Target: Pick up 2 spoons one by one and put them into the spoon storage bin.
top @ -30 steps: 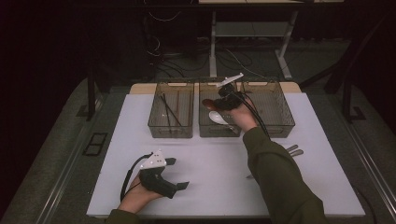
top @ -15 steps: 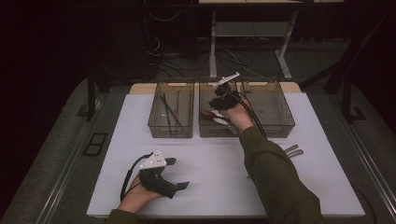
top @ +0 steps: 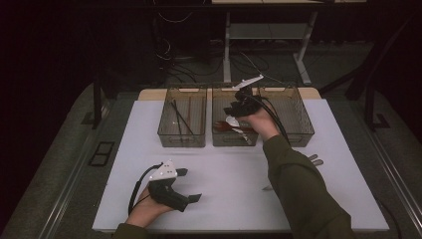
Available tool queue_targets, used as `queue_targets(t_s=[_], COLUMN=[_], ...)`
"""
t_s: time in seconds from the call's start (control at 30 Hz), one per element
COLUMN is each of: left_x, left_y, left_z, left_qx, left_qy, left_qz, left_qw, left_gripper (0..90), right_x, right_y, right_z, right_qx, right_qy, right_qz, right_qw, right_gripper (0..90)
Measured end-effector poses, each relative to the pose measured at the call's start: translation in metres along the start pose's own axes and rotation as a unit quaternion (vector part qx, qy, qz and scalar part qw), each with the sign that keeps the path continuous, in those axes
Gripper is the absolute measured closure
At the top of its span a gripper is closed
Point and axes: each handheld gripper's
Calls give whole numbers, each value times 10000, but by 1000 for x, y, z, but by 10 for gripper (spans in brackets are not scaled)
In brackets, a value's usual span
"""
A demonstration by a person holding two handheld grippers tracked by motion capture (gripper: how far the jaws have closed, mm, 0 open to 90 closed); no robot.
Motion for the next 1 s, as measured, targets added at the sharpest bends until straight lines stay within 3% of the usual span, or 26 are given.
queue_targets(t_s=[0.2,0.37,0.47,0.77,1.0], left_x=[0,0,0,-1,-1], left_y=[0,0,1,1,1], left_z=[0,0,0,0,0], left_qx=[23,37,30,46,61], left_qy=[22,5,5,-5,-9], left_qz=[-2,-3,-13,-7,-18], left_qw=[10000,10000,10000,10000,10000], left_gripper=[5,4,5,5,4], right_x=[-3,-6,-5,-5,-6], right_y=[-19,-37,-48,-70,-70], right_z=[12,27,37,65,74], right_qx=[74,189,245,318,513], right_qy=[13,51,65,2,10], right_qz=[-49,-173,-241,-231,-179], right_qw=[10000,9997,9994,9992,9985], right_gripper=[636,824,883,894,894])
Point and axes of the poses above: each handheld gripper's, and its own axes: y roughly forward along the jaws, z roughly out of its underside, x roughly to its left, and after that the axes turned 14 degrees about -z, right-handed
